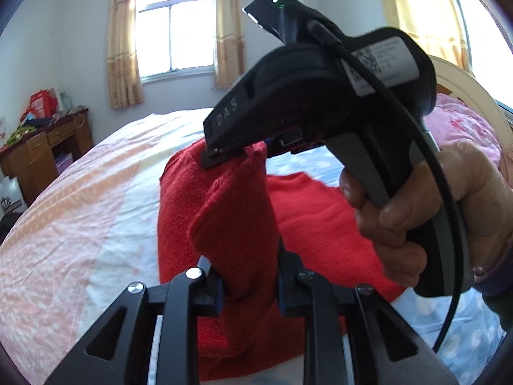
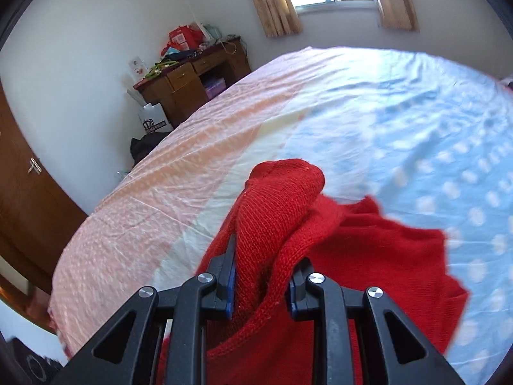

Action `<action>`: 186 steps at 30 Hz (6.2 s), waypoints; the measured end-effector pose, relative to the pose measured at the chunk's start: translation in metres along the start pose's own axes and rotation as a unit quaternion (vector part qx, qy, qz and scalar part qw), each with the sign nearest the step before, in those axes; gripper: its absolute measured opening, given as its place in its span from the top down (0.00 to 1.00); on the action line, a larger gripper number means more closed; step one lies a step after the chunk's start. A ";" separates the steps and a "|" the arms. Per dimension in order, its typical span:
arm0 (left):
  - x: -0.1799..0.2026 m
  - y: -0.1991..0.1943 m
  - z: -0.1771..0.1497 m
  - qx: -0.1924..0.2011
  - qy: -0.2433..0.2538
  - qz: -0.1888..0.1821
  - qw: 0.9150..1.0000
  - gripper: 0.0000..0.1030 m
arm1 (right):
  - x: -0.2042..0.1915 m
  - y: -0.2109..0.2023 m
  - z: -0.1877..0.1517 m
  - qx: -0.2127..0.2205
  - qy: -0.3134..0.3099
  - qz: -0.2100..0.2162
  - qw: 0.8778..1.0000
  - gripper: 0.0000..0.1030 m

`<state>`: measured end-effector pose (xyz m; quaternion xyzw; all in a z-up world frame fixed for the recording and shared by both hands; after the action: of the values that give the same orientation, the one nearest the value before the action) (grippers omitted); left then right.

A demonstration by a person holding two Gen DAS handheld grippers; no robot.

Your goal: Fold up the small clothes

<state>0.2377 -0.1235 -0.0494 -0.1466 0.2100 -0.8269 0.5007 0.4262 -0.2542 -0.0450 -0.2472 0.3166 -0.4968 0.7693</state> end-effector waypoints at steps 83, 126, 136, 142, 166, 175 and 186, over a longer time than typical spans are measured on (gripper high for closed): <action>-0.048 0.051 0.034 -0.150 -0.133 0.005 0.980 0.29 | 0.041 -0.168 -0.129 0.095 0.062 -0.144 0.983 0.58; -0.039 0.122 0.012 -0.188 -0.147 -0.026 0.971 0.21 | 0.139 -0.085 -0.148 0.125 0.269 -0.013 0.955 0.22; -0.044 0.119 0.002 -0.171 -0.184 -0.078 0.965 0.22 | 0.097 -0.044 -0.117 0.037 0.178 -0.051 0.982 0.15; -0.045 0.119 0.001 -0.170 -0.172 -0.080 0.967 0.22 | 0.090 -0.046 -0.125 0.046 0.159 -0.047 0.985 0.38; -0.030 0.090 0.021 -0.152 -0.111 -0.079 0.979 0.64 | 0.035 -0.068 -0.117 0.052 0.120 -0.084 0.988 0.59; -0.071 0.025 0.023 -0.127 -0.129 -0.053 0.982 0.64 | -0.050 -0.106 -0.104 0.091 0.082 -0.059 0.991 0.59; -0.173 -0.049 0.015 -0.092 -0.167 0.051 0.980 0.64 | -0.172 -0.078 -0.066 0.099 0.018 0.042 0.994 0.59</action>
<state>0.2858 0.0478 -0.0175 -0.3168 0.2057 -0.7415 0.5545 0.2775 -0.1307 0.0060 -0.1474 0.2899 -0.4975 0.8042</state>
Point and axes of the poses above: each gripper's, at about its wrist camera, not at the fingertips, and y roughly the way its jaws point, x to its right, z to its top, the point moved 2 cm from there along y, roughly the way its jaws point, and after that the axes turned 3 degrees about -y, right-handed, at the moved point
